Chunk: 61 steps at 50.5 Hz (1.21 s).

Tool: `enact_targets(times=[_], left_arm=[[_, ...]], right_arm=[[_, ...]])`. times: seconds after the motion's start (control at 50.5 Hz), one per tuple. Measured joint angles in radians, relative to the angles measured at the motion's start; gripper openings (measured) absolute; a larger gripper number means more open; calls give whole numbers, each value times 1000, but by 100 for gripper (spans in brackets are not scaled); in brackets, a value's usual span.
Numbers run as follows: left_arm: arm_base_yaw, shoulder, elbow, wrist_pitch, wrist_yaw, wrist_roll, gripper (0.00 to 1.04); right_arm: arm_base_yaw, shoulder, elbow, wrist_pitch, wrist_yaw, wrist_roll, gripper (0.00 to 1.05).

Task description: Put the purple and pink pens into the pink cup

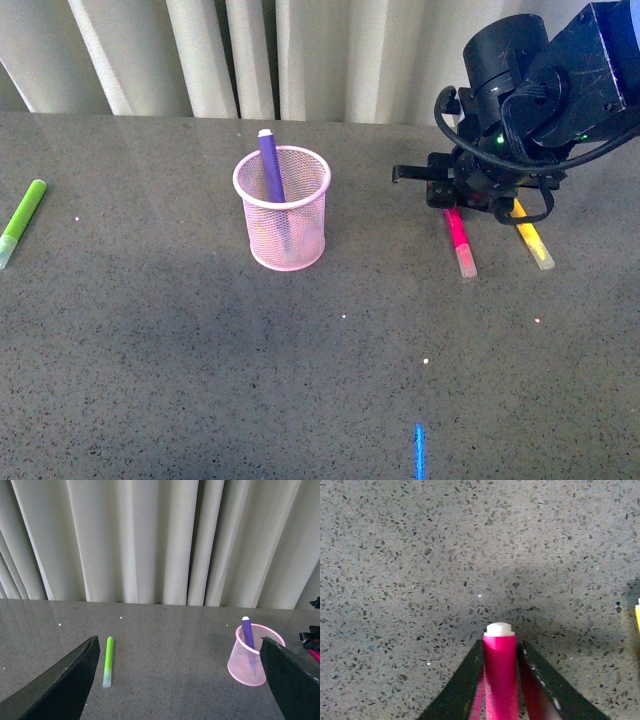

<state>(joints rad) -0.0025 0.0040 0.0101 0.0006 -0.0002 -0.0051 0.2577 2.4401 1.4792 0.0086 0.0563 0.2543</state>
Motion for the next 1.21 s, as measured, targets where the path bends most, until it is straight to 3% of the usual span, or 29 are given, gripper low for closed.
enact_targets(times=[0.079,0.356,0.634,0.871,1.208], left_arm=[[0,0,0,0,0,0,98],[0,0,0,0,0,0,98],[0,0,0,0,0,0,98],[0,0,0,0,0,0,98],[0,0,0,0,0,0,98]], right_arm=[[8,-4,-8,5,2,6,14],[21,-21,-55,89,12,5,12],[45,-133,-219,488,34,-138,12],[157,-303,-323,891,-118,-309,12],[277,-255,-333,1002,-157,-328,12]])
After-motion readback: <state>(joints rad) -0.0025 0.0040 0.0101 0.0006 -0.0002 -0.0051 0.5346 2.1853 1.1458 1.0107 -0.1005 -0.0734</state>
